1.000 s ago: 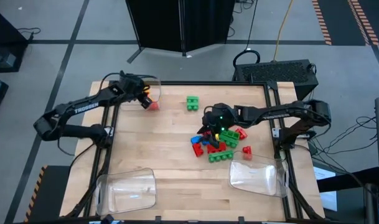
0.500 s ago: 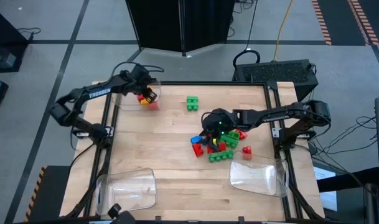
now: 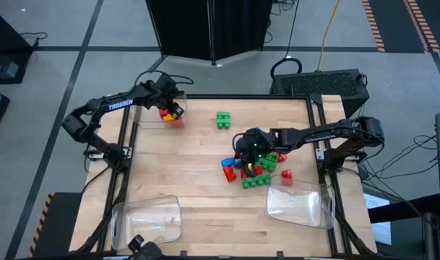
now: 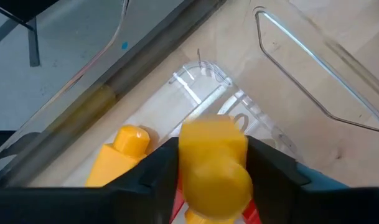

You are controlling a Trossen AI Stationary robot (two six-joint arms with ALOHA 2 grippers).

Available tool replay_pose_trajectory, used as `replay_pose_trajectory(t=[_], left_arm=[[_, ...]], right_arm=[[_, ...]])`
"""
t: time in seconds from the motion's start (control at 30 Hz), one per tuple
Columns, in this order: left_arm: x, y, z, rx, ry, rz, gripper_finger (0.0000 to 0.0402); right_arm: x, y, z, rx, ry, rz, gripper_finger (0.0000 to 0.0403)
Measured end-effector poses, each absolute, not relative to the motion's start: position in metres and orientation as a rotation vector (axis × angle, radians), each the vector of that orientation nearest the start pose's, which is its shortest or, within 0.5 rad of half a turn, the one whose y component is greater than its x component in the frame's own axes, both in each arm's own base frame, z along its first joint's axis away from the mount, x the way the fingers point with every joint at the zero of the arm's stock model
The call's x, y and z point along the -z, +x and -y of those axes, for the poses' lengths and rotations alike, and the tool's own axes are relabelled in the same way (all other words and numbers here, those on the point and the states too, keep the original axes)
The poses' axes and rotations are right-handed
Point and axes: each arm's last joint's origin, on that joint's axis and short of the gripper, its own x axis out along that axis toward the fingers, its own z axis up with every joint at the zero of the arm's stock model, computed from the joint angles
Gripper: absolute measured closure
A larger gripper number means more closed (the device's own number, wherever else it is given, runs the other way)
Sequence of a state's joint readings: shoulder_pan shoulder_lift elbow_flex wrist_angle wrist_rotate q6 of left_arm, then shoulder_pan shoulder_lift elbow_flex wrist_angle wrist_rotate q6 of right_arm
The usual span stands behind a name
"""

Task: Sort blocks by size
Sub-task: Put the one-stud yellow game piece into the top transparent bin, then put the one-stud blue game piece into the top transparent bin

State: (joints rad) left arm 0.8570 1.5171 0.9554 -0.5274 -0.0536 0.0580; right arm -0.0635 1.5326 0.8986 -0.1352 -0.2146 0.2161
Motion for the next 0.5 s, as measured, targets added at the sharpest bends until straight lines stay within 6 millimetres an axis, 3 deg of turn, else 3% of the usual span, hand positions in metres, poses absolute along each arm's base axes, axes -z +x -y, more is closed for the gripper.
replay_pose_trajectory(t=[0.23,0.5], left_arm=[[-0.202,0.188,-0.22,-0.784,-0.391,-1.06,0.0154],[-0.228,0.181,-0.211,-0.798,-0.343,-0.974,0.0146]], right_arm=[[-0.203,0.311,0.011,-0.022,0.318,-0.786,0.0222],[-0.191,0.296,0.015,0.177,0.145,-0.97,0.0222]])
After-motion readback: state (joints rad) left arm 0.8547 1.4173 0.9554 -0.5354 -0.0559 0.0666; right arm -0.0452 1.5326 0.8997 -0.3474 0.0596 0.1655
